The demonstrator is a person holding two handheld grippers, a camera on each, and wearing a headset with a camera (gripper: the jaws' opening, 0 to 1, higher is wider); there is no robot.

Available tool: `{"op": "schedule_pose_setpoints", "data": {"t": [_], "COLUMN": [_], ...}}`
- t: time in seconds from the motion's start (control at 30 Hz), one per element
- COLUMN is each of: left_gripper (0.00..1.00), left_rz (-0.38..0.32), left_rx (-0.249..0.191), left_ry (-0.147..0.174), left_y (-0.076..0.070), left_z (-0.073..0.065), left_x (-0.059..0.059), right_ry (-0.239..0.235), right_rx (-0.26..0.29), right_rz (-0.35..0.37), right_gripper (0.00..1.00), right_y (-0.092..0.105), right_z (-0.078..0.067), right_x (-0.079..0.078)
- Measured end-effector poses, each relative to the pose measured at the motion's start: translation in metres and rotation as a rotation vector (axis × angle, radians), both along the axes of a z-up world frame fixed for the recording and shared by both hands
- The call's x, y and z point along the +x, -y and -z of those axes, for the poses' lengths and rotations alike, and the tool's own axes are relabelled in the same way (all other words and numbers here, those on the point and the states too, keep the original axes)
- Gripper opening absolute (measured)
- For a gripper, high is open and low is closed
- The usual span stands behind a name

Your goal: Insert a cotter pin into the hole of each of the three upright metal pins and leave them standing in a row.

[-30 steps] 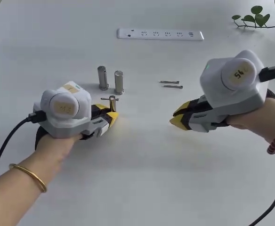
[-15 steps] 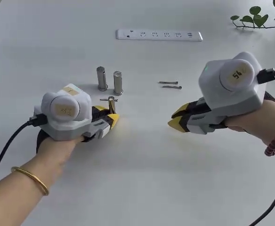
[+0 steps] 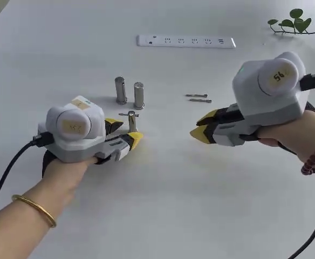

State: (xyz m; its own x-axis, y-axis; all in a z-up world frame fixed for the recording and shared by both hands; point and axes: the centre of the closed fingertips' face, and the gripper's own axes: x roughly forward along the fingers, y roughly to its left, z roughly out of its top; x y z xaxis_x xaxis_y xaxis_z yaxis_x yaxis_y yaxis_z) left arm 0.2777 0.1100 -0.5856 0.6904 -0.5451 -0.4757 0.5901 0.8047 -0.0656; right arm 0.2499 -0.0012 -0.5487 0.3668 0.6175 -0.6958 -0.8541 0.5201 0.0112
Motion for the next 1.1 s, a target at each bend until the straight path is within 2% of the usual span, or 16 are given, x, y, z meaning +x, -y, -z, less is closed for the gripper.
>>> {"op": "schedule_pose_setpoints", "data": {"t": [0.17,0.27,0.33,0.43,0.53,0.63,0.73,0.83,0.97,1.03,1.1], "left_gripper": [0.34,0.38,0.4,0.45,0.51,0.56,0.62,0.69,0.74,0.77,0.81], "left_rz": [-0.01,-0.018,-0.031,-0.044,-0.058,-0.064,-0.064,-0.071,-0.052,-0.048,-0.045], "left_rx": [-0.007,-0.024,-0.067,-0.072,-0.097,-0.103,-0.101,-0.121,-0.1,-0.093,-0.101], "left_ry": [0.01,0.019,0.016,0.027,0.022,0.026,0.021,0.028,0.055,0.056,0.066], "left_y": [-0.007,-0.01,-0.011,-0.016,-0.019,-0.02,-0.02,-0.02,-0.018,-0.018,-0.018], "left_z": [-0.008,-0.016,-0.022,-0.03,-0.035,-0.039,-0.042,-0.047,-0.052,-0.054,-0.057], "left_x": [-0.003,-0.005,-0.007,-0.008,-0.011,-0.015,-0.021,-0.024,-0.026,-0.027,-0.028], "right_ry": [0.073,0.087,0.101,0.113,0.132,0.156,0.159,0.156,0.15,0.137,0.119], "right_rx": [0.048,0.083,0.105,0.12,0.138,0.152,0.166,0.194,0.199,0.205,0.23], "right_rz": [-0.008,-0.008,-0.015,-0.028,-0.028,-0.023,-0.018,-0.002,0.004,0.024,0.051], "right_gripper": [0.1,0.12,0.15,0.16,0.17,0.17,0.19,0.21,0.24,0.24,0.24], "right_y": [-0.013,-0.023,-0.027,-0.036,-0.045,-0.054,-0.061,-0.068,-0.078,-0.08,-0.081], "right_z": [-0.012,-0.018,-0.02,-0.022,-0.024,-0.024,-0.022,-0.02,-0.014,-0.01,-0.009], "right_x": [0.016,0.023,0.034,0.04,0.048,0.061,0.074,0.083,0.089,0.091,0.098]}}
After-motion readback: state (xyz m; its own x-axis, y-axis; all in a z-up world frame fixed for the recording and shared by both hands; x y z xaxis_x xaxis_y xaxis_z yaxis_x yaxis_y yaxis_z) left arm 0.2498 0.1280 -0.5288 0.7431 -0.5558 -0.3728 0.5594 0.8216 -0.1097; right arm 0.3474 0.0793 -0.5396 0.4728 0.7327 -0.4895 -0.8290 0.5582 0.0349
